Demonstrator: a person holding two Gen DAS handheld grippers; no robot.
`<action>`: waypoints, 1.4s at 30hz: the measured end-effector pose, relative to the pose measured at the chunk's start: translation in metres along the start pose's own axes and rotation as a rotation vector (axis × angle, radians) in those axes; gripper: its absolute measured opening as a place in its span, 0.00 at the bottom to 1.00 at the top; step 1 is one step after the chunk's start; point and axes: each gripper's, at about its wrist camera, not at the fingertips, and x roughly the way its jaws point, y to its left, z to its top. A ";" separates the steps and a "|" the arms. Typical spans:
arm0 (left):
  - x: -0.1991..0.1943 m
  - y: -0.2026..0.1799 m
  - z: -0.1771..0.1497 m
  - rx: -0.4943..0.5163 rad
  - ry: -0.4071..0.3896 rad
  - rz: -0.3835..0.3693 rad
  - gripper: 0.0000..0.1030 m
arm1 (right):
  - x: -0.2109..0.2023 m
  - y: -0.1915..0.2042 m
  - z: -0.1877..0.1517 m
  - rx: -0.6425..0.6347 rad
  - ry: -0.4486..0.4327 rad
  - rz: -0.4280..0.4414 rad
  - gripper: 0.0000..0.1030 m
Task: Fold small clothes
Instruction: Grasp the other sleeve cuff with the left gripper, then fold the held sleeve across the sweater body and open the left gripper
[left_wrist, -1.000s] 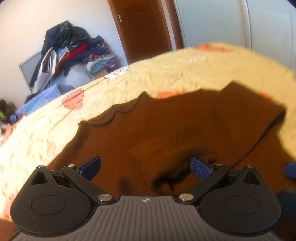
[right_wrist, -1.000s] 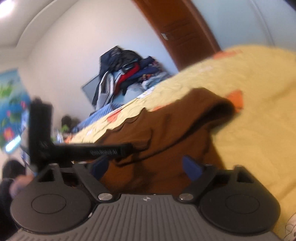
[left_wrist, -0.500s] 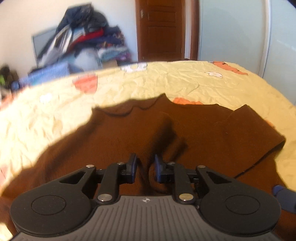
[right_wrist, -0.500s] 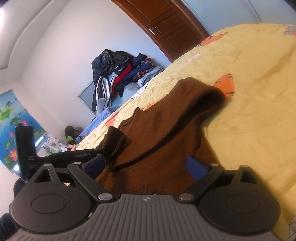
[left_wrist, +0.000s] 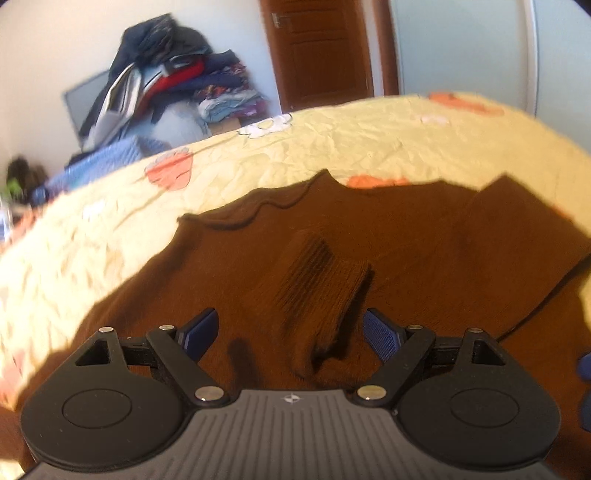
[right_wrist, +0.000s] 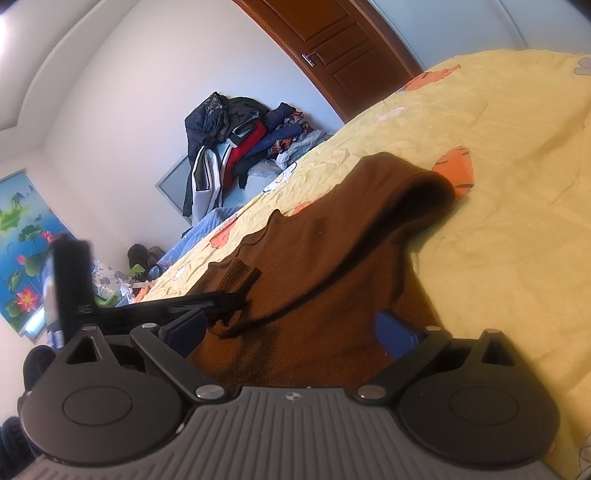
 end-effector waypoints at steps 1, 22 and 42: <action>0.002 -0.002 0.000 0.009 -0.002 0.015 0.66 | 0.000 0.000 0.000 -0.001 0.001 0.000 0.96; -0.024 0.148 -0.063 -0.559 -0.025 0.117 0.10 | 0.002 0.002 0.001 -0.020 0.012 0.006 0.99; -0.092 0.159 -0.080 -0.577 -0.170 0.189 0.79 | 0.026 0.052 0.059 -0.218 0.014 -0.004 1.00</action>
